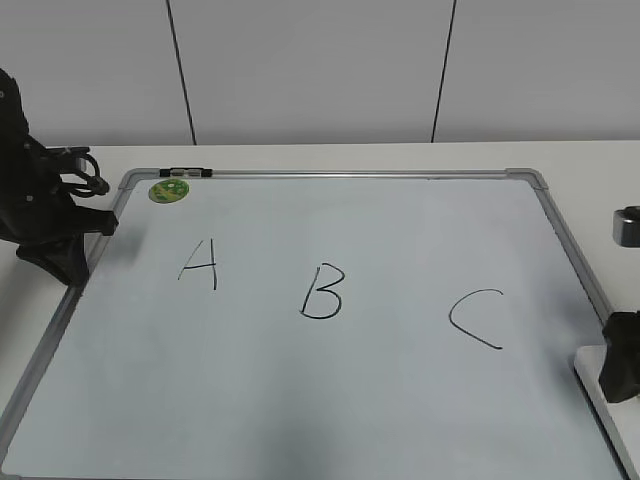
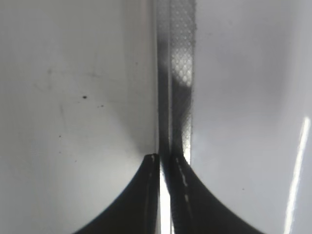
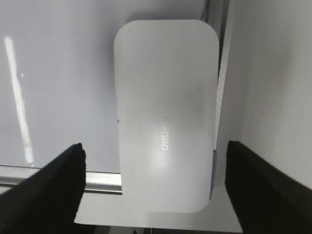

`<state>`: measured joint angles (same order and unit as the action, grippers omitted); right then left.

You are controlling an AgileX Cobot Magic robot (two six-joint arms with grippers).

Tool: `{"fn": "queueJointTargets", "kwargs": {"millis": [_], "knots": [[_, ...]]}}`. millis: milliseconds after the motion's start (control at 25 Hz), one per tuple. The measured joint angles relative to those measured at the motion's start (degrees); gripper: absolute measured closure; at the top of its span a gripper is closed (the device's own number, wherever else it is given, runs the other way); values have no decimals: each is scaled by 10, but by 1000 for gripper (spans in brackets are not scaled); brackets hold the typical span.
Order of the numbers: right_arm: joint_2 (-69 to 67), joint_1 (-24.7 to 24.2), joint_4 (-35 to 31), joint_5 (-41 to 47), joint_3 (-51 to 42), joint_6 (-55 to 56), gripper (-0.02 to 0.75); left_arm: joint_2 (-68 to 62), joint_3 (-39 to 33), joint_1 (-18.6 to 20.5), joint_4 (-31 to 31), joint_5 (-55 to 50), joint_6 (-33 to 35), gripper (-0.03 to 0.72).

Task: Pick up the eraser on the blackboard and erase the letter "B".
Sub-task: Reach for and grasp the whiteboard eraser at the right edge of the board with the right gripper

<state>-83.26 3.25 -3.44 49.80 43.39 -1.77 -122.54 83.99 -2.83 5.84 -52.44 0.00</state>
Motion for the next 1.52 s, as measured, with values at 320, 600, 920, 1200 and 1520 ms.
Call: {"fn": "queueJointTargets", "kwargs": {"millis": [320,600,920,1200,1520], "knots": [[-45,0,2,-25,1,0,69,0,0,0,2,0,0,657],[-68,0,3,-45,1,0,69,0,0,0,3,0,0,657],[-69,0,30,-58,5,29,74,0,0,0,4,0,0,657],[-86,0,26,-59,5,31,79,0,0,0,6,0,0,657],[-104,0,1,-59,5,5,96,0,0,0,7,0,0,657]]}}
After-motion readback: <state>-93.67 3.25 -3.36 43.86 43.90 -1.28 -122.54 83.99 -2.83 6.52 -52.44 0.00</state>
